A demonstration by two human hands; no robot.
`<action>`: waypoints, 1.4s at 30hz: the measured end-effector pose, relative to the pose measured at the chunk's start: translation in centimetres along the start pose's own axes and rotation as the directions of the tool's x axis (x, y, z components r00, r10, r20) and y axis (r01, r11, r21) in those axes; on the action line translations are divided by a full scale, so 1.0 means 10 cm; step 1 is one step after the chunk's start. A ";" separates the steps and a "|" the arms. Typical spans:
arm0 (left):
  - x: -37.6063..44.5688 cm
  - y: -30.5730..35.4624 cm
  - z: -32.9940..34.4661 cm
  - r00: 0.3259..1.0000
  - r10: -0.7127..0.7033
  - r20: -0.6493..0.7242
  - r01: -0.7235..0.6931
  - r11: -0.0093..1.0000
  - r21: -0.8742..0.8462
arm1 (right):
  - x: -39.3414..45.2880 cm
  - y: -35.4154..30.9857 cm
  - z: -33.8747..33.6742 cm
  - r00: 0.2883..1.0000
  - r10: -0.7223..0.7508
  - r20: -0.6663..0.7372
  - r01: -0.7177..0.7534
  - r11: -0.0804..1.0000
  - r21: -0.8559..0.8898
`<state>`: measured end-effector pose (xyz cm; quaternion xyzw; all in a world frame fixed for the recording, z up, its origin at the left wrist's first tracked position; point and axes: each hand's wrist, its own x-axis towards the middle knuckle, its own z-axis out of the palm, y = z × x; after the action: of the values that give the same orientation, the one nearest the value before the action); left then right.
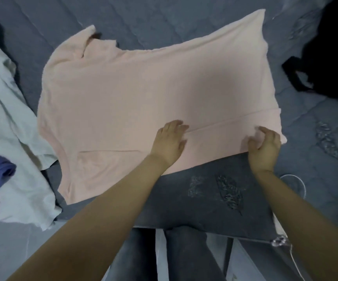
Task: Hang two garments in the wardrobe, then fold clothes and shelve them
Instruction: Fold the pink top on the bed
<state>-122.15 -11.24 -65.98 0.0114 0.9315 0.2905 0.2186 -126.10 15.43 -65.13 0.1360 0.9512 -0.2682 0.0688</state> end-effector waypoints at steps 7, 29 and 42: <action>0.58 0.39 0.24 0.991 -0.133 -0.010 0.132 0.990 -0.057 | 0.53 0.70 -0.20 0.970 0.244 0.003 -0.243 0.969 0.050; 1.54 0.29 -0.46 0.955 -0.189 -0.229 0.152 0.974 -0.170 | 1.59 -0.20 0.03 0.868 -0.398 0.295 0.422 0.907 -0.017; 2.20 -0.47 -0.88 0.808 -0.449 -0.381 0.499 0.866 0.038 | 2.76 -1.39 0.57 0.752 -0.527 0.396 0.655 0.665 -0.358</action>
<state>-145.15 -16.60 -70.84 -0.2600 0.9461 0.1593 0.1090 -156.22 7.18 -68.73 -0.2402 0.9605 -0.0488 0.1316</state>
